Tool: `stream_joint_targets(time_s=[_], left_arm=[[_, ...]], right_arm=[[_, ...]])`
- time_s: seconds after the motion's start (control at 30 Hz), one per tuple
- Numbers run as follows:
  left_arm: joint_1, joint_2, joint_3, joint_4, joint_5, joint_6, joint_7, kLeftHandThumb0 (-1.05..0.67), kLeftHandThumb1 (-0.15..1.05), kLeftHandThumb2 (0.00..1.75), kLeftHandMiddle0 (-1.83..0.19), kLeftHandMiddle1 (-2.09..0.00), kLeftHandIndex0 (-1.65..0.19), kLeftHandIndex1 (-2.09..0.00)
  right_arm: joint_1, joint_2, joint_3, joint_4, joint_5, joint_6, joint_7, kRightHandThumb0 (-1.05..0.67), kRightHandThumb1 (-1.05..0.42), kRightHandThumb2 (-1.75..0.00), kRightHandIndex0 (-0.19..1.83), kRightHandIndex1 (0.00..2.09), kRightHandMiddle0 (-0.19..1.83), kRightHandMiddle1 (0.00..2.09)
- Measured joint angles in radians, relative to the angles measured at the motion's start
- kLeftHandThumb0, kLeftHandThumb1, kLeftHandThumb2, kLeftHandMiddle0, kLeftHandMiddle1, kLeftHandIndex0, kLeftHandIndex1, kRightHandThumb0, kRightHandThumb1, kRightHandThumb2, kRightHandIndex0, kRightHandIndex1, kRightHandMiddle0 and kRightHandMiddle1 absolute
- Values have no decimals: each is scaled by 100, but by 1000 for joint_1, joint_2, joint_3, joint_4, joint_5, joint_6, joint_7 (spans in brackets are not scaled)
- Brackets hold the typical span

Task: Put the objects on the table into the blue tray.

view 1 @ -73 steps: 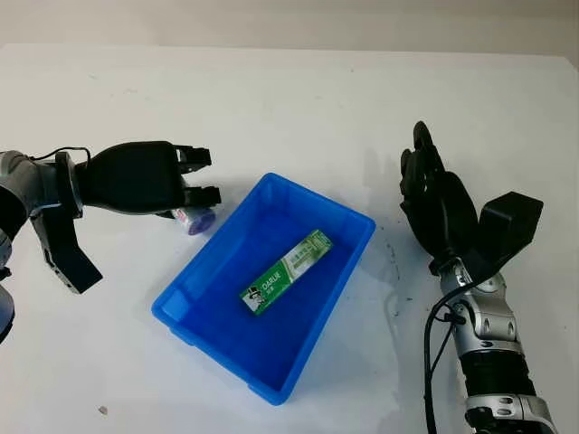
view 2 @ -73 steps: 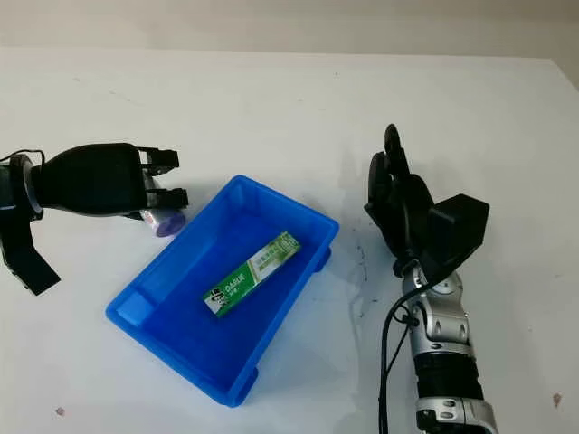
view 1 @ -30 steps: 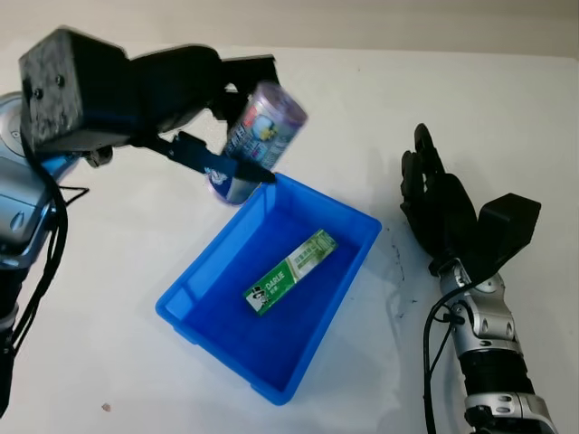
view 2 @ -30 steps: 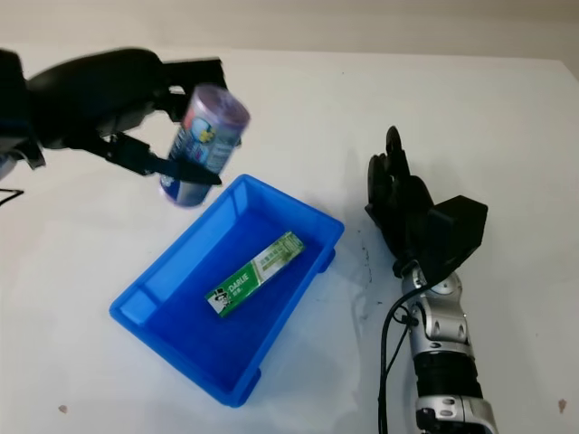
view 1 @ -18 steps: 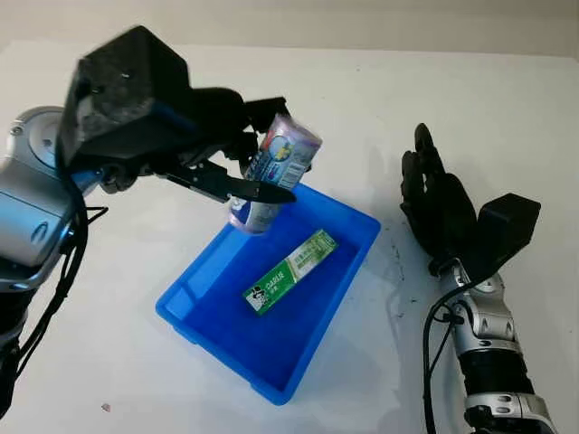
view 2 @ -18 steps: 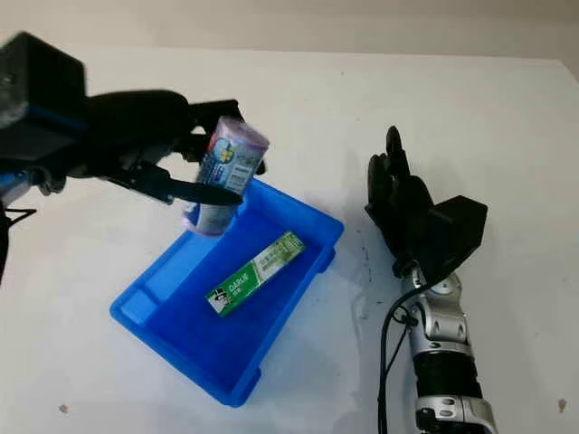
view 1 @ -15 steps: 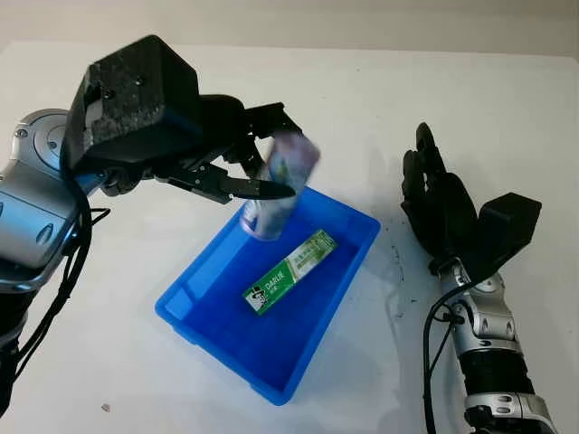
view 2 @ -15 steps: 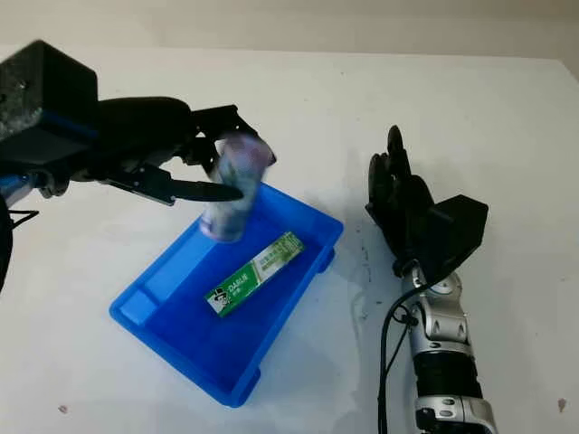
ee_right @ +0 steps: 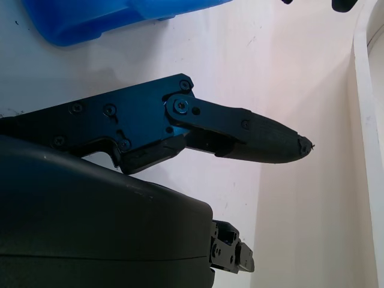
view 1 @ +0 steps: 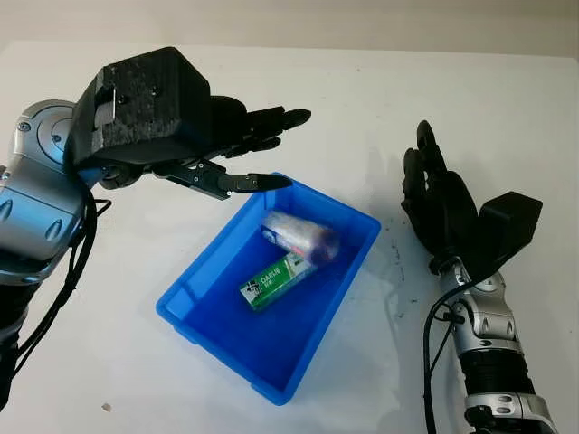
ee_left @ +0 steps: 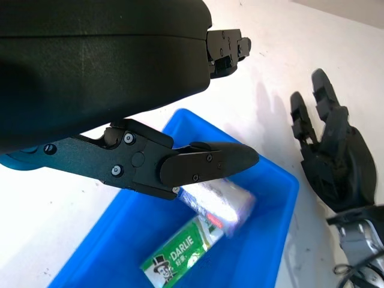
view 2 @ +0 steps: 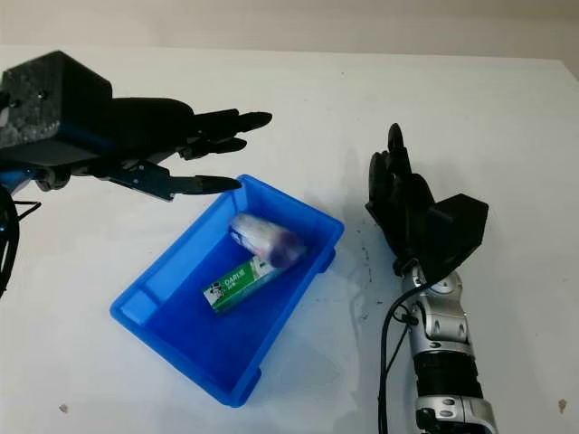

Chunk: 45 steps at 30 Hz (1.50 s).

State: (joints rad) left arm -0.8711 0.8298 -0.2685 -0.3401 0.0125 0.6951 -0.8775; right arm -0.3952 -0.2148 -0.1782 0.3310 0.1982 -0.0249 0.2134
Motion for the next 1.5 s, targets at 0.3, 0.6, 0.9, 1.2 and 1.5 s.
stream_joint_targets(time_s=[0.3, 0.6, 0.9, 1.2, 1.5], left_arm=[[126, -169, 240, 77, -31, -222, 298, -49, 105, 61, -10, -11, -5, -14], [356, -426, 469, 226, -124, -362, 608, -61, 105, 61, 11, -2, 11, -5], [436, -508, 485, 347, -122, -464, 718, -70, 105, 68, 19, 0, 19, 0], [446, -575, 486, 470, -135, -541, 763, -71, 105, 64, 19, -1, 19, -1], [447, -598, 487, 516, -138, -592, 789, -70, 105, 65, 19, -4, 19, -3]], right_arm=[[-12, -6, -7, -17, 12, 10, 12, -75, -105, -65, -19, 0, -19, 0], [-44, -43, -21, -88, -3, 47, -15, -78, -105, -68, -19, 0, -19, 0], [-67, -51, -29, -123, 1, 99, -24, -78, -105, -74, -19, 0, -19, 0], [-75, -50, -31, -127, 1, 109, -26, -78, -105, -74, -19, 0, -19, 0], [-82, -50, -26, -86, -10, 100, -17, -77, -105, -73, -19, 0, -19, 0]])
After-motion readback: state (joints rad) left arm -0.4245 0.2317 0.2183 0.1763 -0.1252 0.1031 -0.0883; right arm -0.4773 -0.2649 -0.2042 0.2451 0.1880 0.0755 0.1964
